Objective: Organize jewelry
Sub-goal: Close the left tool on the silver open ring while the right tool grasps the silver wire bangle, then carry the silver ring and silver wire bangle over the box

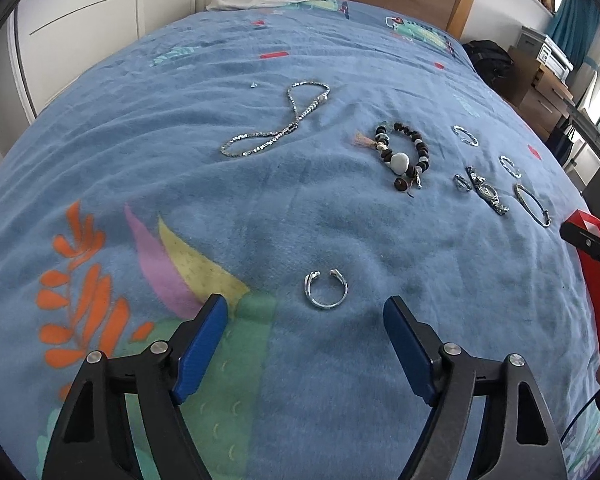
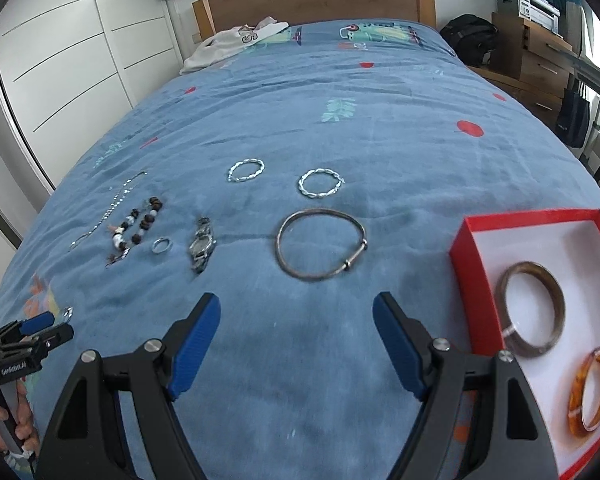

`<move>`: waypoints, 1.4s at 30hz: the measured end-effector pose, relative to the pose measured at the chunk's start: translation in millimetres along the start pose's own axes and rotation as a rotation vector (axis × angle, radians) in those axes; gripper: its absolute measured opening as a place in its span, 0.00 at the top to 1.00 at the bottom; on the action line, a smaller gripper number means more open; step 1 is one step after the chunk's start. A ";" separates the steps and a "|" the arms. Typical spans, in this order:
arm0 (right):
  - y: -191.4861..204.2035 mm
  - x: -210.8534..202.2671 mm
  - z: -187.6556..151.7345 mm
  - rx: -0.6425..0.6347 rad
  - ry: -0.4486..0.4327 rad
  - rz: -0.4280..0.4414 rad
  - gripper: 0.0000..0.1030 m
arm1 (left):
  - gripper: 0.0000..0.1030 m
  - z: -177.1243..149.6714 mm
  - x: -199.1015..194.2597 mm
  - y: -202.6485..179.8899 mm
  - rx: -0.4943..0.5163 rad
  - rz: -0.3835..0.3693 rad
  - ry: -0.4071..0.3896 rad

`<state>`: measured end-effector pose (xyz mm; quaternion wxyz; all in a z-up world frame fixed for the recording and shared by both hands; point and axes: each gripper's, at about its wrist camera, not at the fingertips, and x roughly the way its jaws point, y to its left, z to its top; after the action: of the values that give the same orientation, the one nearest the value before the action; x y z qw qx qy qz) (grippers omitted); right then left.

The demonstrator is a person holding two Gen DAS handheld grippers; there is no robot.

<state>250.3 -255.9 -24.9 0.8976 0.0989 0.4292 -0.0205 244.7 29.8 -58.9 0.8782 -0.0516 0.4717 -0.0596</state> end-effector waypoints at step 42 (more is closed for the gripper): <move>-5.3 73.1 40.3 -0.001 0.078 -0.053 0.33 | 0.81 -2.7 5.1 -17.9 0.041 -0.032 -0.010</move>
<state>326.6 -265.4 -57.7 0.8794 0.0879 0.4662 -0.0405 244.2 11.2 -61.9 0.8804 -0.0413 0.4651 -0.0832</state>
